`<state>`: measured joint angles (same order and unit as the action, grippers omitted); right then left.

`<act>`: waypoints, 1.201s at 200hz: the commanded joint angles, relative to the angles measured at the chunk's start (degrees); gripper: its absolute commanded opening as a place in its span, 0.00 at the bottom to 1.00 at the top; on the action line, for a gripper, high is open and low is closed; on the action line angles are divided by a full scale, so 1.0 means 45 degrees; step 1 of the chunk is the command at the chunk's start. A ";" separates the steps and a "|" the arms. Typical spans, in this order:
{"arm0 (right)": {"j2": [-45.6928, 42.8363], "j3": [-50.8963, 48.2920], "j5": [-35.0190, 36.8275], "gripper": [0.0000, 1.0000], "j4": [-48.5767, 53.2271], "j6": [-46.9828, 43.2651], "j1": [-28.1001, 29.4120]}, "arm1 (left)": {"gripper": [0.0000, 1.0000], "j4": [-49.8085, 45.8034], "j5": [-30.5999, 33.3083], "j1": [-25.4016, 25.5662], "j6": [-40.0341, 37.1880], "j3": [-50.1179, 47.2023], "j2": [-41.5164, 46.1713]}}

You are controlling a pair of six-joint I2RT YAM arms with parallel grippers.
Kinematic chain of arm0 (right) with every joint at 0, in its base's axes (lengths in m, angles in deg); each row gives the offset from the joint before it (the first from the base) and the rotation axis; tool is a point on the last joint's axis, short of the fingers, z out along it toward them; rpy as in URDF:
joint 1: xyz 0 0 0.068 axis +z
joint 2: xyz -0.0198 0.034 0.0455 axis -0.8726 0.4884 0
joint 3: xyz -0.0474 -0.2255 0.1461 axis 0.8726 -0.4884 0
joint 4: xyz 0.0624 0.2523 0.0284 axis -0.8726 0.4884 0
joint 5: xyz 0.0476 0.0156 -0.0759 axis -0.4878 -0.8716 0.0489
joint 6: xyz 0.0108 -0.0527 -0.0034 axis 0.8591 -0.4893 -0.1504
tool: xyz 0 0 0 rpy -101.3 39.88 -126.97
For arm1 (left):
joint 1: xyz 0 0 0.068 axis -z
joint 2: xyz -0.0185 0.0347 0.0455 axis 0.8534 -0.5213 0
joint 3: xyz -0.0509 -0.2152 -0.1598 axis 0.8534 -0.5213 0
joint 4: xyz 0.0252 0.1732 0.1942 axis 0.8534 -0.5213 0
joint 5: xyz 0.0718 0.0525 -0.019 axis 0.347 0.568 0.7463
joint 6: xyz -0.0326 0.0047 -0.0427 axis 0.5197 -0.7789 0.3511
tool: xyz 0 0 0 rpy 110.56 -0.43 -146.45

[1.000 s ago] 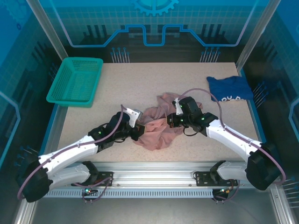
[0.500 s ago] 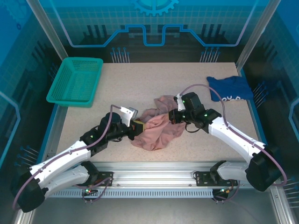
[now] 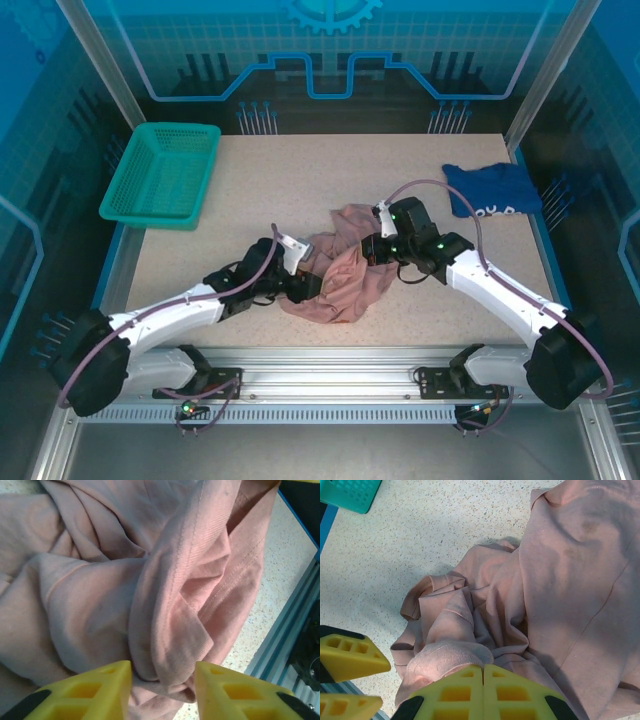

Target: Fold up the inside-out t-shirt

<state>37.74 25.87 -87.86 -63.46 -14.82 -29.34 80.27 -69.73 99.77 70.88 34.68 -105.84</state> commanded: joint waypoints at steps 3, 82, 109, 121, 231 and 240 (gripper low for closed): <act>0.0106 -0.0146 -0.0231 0.00 0.0081 0.0024 -0.0164 | 0.44 -0.0027 0.0507 0.0685 -0.0862 0.0714 -0.0225; 0.0209 -0.0180 -0.0376 0.00 -0.0053 -0.0012 -0.0157 | 0.44 -0.0617 0.1737 0.1464 -0.1575 0.1438 -0.1199; 0.0166 -0.0261 -0.0367 0.00 -0.0055 0.0010 -0.0147 | 0.36 -0.0580 0.1616 0.1475 -0.1598 0.1614 -0.1487; 0.0128 -0.0282 -0.0348 0.00 -0.0053 0.0007 -0.0148 | 0.31 -0.0577 0.1611 0.1472 -0.1592 0.1633 -0.1514; -0.0267 0.0264 0.0036 0.00 0.0482 -0.0221 -0.0232 | 0.00 -0.0825 0.2386 0.1330 -0.1146 0.1191 0.0736; -0.0452 0.0445 0.0124 0.00 0.0675 -0.0328 -0.0317 | 0.00 -0.0787 0.2395 0.1216 -0.0985 0.1180 0.1252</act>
<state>38.09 25.17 -88.21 -63.20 -14.86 -29.41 76.81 -60.27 105.98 64.21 40.36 -106.06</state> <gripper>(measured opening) 0.046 0.045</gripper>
